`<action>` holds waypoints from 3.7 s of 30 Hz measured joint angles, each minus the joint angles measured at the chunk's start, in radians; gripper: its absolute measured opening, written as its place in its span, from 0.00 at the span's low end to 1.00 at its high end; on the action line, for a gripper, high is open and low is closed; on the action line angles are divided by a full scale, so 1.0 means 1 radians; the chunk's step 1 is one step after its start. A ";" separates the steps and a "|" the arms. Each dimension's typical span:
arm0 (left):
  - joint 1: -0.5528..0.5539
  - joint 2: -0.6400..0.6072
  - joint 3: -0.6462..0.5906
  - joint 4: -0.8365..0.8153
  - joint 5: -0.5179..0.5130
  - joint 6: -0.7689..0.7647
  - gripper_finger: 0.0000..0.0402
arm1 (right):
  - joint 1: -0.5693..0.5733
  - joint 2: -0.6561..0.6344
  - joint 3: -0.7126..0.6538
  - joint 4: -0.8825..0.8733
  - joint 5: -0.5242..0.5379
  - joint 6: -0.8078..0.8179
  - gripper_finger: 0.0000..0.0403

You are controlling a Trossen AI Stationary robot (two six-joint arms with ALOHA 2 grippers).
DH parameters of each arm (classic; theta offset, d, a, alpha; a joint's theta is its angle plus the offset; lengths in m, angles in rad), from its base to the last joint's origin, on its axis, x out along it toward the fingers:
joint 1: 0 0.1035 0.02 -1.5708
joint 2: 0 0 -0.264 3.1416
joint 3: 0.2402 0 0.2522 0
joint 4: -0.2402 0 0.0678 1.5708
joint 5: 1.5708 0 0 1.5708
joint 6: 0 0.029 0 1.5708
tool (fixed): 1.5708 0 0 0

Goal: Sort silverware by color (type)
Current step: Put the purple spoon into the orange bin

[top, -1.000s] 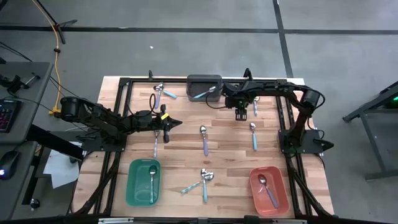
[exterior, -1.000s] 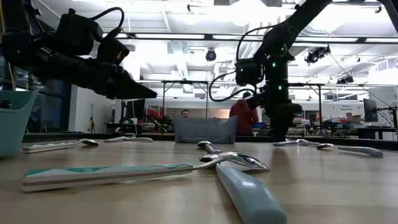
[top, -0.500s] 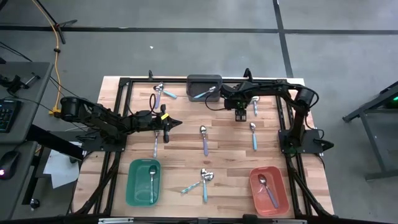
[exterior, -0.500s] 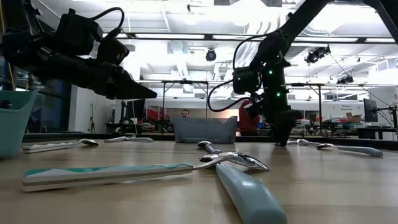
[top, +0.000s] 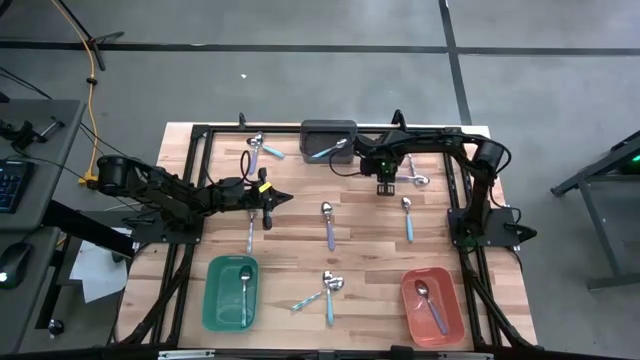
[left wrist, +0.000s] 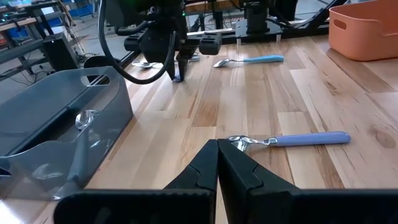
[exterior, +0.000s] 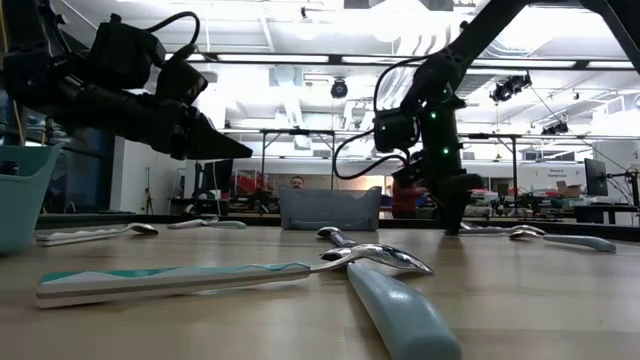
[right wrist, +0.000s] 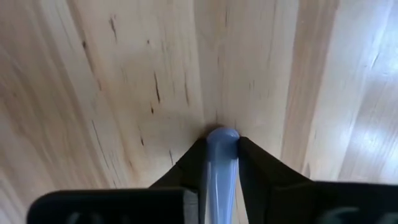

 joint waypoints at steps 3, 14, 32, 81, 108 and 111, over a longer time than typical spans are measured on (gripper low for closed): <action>0.000 0.000 0.000 0.000 0.000 0.000 0.00 | 0.000 0.001 0.015 -0.010 0.000 0.022 0.10; 0.000 0.000 0.000 -0.001 0.000 0.000 0.00 | 0.035 0.004 0.220 -0.099 -0.033 0.108 0.03; 0.000 0.000 0.000 -0.038 0.000 -0.002 0.00 | -0.012 0.000 0.101 -0.275 0.012 0.211 0.37; 0.000 0.000 0.000 -0.036 0.000 0.000 0.00 | 0.123 -0.009 0.195 -0.315 -0.206 0.421 0.07; -0.003 0.000 0.001 -0.039 0.000 -0.042 0.00 | 1.171 -0.360 0.245 -0.330 -0.335 2.000 0.07; -0.017 0.000 0.001 -0.043 0.000 -0.045 0.00 | 1.233 -0.359 0.196 -0.308 -0.314 2.137 0.07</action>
